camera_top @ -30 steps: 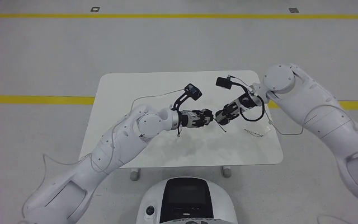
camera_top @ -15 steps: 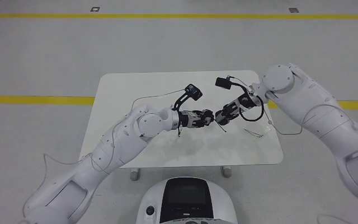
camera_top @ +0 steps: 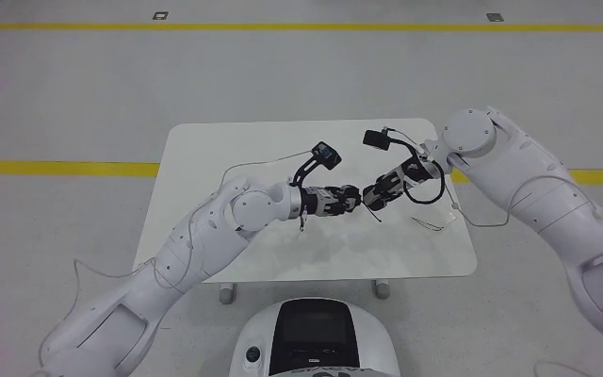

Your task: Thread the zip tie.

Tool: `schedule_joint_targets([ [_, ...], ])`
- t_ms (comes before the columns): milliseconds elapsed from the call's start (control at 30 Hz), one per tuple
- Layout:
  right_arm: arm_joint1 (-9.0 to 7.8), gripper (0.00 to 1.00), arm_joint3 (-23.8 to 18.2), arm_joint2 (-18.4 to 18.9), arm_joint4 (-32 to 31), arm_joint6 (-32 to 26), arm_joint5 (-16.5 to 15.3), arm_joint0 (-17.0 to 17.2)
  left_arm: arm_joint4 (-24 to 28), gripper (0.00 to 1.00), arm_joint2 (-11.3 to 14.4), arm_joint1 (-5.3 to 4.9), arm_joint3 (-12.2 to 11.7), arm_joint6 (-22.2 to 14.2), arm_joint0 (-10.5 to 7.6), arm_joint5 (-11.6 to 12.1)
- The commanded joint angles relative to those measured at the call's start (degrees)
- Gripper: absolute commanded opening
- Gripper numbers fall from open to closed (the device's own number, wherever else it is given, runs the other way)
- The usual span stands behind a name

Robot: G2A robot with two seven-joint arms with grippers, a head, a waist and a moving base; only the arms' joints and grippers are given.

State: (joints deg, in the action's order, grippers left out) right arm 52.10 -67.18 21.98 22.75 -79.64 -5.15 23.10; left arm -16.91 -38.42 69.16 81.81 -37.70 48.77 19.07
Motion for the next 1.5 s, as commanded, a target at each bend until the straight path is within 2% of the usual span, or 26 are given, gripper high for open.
schedule_joint_targets([
  [0,0.01,0.00,0.0,0.0,0.0,0.0,0.0,0.0,-0.1,0.00,0.0,0.02,0.0,-0.1,0.00,0.0],
  [367,-0.10,0.00,-0.1,0.4,-0.2,0.0,0.1,0.5,0.7,0.00,0.0,0.24,-0.3,0.2,0.01,-0.5],
  [467,-0.20,0.44,-0.1,0.5,0.0,0.0,0.5,0.6,1.1,0.00,-0.3,0.25,-0.5,0.4,0.05,-1.1],
  [500,-0.23,0.85,0.0,0.6,0.1,0.0,0.6,0.6,0.7,0.00,-0.3,0.25,-0.6,0.6,0.05,-1.6],
  [533,-0.27,1.00,0.0,0.7,0.2,0.0,0.7,0.7,0.7,0.00,-0.4,0.27,-0.6,0.7,0.14,-2.1],
  [733,-0.65,1.00,0.4,1.4,0.8,0.0,0.7,1.0,2.5,0.00,-0.4,0.49,-1.0,0.6,0.42,-3.7],
  [833,-0.99,1.00,0.7,2.4,1.0,0.0,0.7,1.2,5.1,0.00,-0.7,0.69,-1.3,0.3,0.43,-4.6],
  [1000,-1.99,1.00,1.2,5.1,1.1,1.7,-0.4,2.6,15.8,0.00,-2.8,0.93,-3.0,-0.5,1.05,-4.5],
  [1133,-3.18,1.00,0.7,8.0,1.1,4.4,-2.1,4.6,26.4,0.00,-4.8,1.06,-5.3,-3.2,1.58,-2.8],
  [1200,-3.74,1.00,0.1,9.3,1.3,5.7,-2.8,5.6,28.8,0.00,-5.3,1.08,-6.3,-4.0,1.60,-2.6],
  [1300,-4.50,1.00,-0.6,11.4,2.4,8.0,-3.0,7.4,31.2,0.00,-5.7,1.16,-7.3,-4.5,1.73,-2.4],
  [1467,-4.50,1.00,-0.6,11.4,2.4,8.0,-3.0,7.4,31.2,0.00,-5.7,1.17,-7.5,-4.8,1.56,-2.3],
])
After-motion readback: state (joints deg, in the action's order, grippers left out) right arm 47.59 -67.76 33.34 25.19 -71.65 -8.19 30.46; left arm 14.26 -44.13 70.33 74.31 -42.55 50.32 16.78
